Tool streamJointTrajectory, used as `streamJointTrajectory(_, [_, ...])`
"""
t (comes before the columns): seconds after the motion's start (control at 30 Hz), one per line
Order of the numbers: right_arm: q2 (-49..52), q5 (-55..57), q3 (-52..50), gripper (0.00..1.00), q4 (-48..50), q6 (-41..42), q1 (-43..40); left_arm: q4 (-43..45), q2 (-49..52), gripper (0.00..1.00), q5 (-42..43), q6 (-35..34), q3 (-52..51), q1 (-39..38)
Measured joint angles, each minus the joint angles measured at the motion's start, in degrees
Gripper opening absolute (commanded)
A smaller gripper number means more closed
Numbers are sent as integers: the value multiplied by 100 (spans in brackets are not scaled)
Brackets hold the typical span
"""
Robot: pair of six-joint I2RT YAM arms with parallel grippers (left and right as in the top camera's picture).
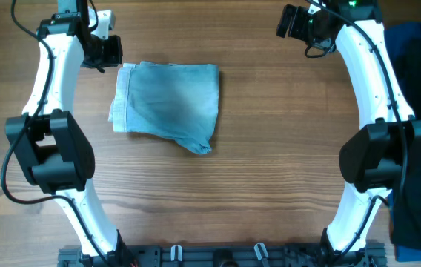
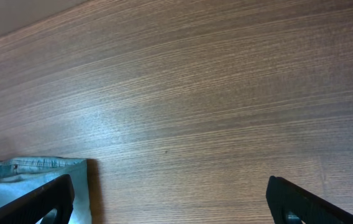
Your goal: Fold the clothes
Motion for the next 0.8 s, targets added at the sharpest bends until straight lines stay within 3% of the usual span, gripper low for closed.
streamJointTrajectory(0.07, [0,2,0,99,-2,0,0,-35,0,25,0,-13,0,0])
streamJointTrajectory(0.13, [0,0,0,100,0,0,0,-398,0,51,15,-55,17,0])
streamJointTrajectory(0.2, [0,0,0,100,4,0,0,-992,-2,54,212,-101,55,0])
streamJointTrajectory(0.27, [0,0,0,100,4,0,0,-1416,-46,49,837,-146,55,0])
streamJointTrajectory(0.33, [0,2,0,100,9,0,0,-1786,-131,29,1561,-175,68,-42])
streamJointTrajectory(0.47, [0,2,0,100,9,0,0,-2177,-269,5,2184,-114,-81,-485])
streamJointTrajectory(0.63, [0,0,0,100,7,0,0,-2253,-295,4,2575,-55,-837,-1617])
streamJointTrajectory(0.8, [0,2,0,100,9,0,0,-1718,-297,4,2559,-343,-1504,-2308])
